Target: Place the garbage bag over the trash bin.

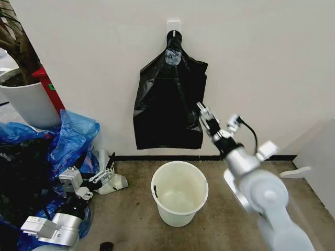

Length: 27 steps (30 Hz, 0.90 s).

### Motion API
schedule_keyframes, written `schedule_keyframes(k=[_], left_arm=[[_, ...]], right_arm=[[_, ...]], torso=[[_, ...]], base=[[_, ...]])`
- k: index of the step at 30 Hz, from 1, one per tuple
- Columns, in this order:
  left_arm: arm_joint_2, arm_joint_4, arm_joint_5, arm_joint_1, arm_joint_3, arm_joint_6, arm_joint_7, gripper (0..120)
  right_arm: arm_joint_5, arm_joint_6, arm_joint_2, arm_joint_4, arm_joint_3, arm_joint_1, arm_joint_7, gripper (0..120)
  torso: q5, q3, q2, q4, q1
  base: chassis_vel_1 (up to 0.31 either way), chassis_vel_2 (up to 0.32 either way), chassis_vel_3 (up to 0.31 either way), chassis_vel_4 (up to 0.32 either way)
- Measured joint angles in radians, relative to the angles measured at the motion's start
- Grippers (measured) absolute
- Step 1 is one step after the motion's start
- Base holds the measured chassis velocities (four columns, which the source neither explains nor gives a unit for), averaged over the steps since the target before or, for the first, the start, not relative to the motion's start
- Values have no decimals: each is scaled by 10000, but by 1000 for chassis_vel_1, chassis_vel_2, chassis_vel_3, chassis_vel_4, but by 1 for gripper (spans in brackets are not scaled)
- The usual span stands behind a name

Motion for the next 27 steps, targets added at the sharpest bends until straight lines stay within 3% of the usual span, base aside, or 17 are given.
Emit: schedule_keyframes(k=[6,12,27], left_arm=[[-145,-123,117,38,16,7,-18,100],[-149,-193,138,45,-9,9,-42,100],[-170,-296,148,44,-6,-5,-45,100]], right_arm=[[1320,332,531,-725,-567,1764,928,100],[1609,697,886,-1793,-674,3292,1123,100],[55,1593,1854,-3834,-1377,4867,1814,100]], torso=[[-1,0,0,3,0],[-1,-1,0,1,0],[1,-1,1,1,-1]], base=[[0,0,0,0],[0,0,0,0],[0,0,0,0]])
